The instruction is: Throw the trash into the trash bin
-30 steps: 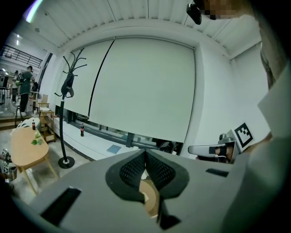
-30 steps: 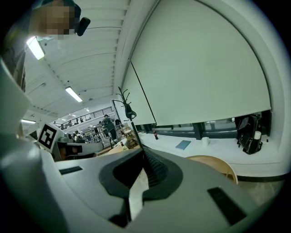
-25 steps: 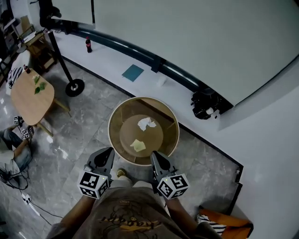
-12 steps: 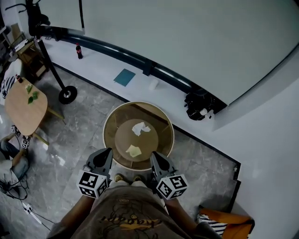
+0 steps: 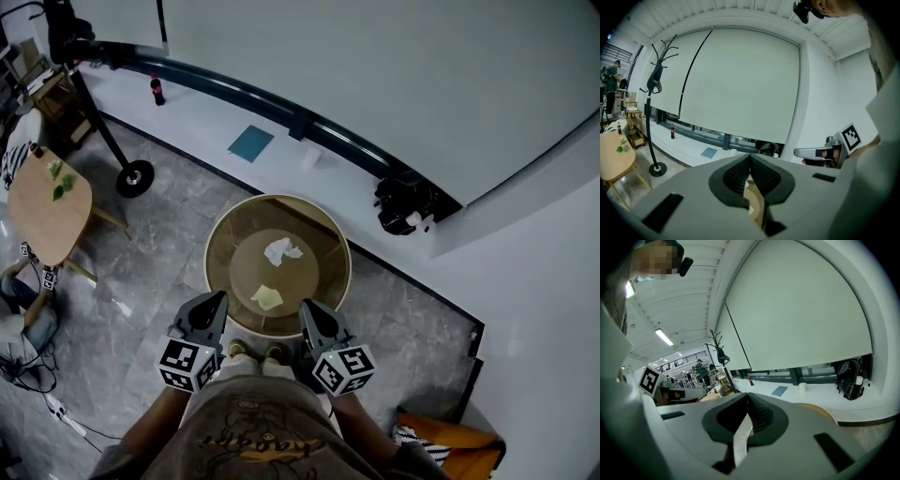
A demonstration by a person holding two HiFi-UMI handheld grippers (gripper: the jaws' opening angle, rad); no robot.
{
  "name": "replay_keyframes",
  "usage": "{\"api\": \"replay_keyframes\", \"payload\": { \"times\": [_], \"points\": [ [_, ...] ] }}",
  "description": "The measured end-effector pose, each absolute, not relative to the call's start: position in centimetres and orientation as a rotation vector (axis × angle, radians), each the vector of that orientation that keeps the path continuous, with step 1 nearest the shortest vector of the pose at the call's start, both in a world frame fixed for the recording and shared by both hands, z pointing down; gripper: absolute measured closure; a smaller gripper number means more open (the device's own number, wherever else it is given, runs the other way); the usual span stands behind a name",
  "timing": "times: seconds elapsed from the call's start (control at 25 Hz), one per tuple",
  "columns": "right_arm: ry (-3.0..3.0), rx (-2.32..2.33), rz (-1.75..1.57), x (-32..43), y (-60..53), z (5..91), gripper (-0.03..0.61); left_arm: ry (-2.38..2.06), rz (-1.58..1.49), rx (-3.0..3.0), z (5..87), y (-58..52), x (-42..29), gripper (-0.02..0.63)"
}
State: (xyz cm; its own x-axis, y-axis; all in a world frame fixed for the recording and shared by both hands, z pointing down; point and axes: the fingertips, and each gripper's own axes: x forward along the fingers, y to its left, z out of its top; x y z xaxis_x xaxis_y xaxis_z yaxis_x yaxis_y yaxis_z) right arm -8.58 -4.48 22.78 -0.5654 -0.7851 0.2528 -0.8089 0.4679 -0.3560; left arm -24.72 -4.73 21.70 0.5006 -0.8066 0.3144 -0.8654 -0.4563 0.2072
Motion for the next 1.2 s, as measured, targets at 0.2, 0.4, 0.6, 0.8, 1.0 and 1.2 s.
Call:
{"api": "replay_keyframes", "payload": {
  "times": [0.2,0.4,0.6,0.8,1.0,1.2],
  "points": [
    [-2.631,1.391,0.703,-8.5,-5.8,24.9,0.56,-1.391,0.272,2.402,23.7,-6.4,-24.1,0.595],
    [-2.599,1.361,0.738,-8.2,-7.2,27.6,0.56,-1.371,0.294,2.364,26.1,-7.4,-23.8,0.595],
    [-2.581,1.345,0.768,-8.2,-9.0,31.1,0.56,-1.359,0.314,2.333,30.1,-8.5,-23.7,0.595],
    [-2.554,1.296,0.74,-8.5,-9.6,35.7,0.56,-1.373,0.313,2.293,34.9,-9.4,-23.7,0.595],
    [-2.546,1.293,0.749,-8.5,-10.0,40.2,0.56,-1.391,0.292,2.273,39.9,-10.2,-23.4,0.595],
    [-2.537,1.313,0.763,-8.8,-10.4,44.2,0.56,-1.384,0.292,2.267,44.4,-9.9,-23.1,0.595]
  ]
}}
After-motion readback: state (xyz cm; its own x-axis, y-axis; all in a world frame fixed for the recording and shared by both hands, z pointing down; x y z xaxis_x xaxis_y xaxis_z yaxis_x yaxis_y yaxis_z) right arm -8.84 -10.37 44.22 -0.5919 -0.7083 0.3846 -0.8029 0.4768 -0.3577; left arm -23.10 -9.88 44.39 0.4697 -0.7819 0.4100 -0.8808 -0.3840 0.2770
